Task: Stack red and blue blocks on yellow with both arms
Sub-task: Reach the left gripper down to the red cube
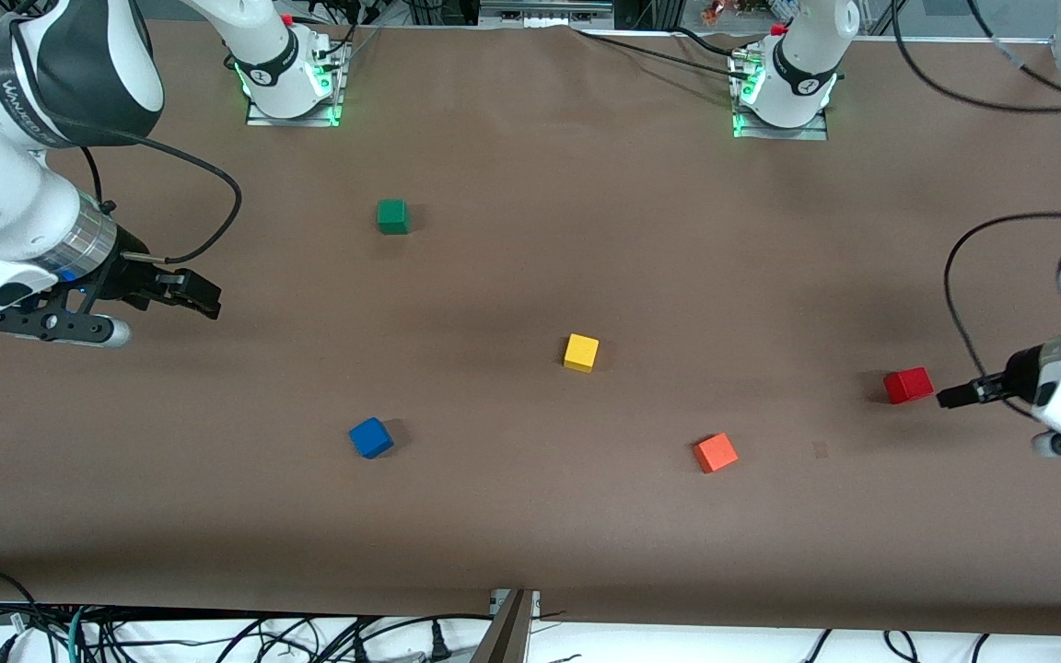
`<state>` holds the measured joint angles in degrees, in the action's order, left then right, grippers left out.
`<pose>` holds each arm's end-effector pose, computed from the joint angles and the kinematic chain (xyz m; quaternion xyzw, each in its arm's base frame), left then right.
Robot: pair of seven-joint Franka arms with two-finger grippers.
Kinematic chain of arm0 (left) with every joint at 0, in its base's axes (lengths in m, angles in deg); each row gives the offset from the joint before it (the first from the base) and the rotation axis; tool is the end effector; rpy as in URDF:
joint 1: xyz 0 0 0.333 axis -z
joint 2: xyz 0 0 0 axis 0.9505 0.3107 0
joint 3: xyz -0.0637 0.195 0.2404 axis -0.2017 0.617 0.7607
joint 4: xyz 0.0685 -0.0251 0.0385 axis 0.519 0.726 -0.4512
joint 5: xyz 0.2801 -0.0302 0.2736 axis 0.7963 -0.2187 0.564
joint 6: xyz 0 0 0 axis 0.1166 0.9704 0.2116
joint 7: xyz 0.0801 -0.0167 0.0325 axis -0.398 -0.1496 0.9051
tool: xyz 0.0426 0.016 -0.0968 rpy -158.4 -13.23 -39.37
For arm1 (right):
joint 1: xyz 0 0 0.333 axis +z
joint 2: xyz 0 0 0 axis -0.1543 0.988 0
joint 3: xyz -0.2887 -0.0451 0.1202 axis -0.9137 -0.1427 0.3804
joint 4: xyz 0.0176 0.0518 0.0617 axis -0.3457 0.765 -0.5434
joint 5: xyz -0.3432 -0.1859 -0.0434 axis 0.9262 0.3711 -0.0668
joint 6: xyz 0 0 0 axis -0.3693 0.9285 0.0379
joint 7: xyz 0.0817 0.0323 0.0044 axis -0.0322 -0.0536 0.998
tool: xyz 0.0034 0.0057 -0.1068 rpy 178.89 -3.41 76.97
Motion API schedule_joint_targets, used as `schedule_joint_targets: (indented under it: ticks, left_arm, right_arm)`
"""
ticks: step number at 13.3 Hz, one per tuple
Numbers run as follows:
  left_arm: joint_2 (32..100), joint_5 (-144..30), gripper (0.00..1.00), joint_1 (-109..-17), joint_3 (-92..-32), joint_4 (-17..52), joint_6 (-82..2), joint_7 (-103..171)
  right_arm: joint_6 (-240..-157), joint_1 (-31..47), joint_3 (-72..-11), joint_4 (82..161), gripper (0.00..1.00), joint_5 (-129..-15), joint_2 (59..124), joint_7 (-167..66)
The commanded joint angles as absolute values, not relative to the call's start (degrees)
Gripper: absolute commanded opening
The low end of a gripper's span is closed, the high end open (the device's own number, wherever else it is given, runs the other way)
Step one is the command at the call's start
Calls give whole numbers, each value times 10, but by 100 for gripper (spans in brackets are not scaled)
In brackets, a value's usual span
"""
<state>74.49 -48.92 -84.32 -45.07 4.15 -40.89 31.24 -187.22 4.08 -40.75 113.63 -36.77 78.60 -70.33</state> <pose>0.6868 0.1395 0.3142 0.9903 0.1363 -0.0225 0.0138 0.6174 0.0952 0.5230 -0.9980 0.0619 -0.0137 0.0086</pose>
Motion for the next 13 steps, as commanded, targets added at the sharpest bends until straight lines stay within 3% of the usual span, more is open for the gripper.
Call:
schedule_joint_targets:
  ticks: [1,4,13]
  left_arm:
    - [756,-487,100,-846,-453,91,-490,301]
    - [757,-486,100,-859,-453,139,-536,255]
    - [748,-487,100,-872,-453,192,-537,248]
  right_arm:
    - [-1876,37,-406,1143,100,-374,779,-696]
    - [-1877,37,-406,1142,100,-375,779,-696]
    - [-1880,38,-405,1140,100,-375,779,-696]
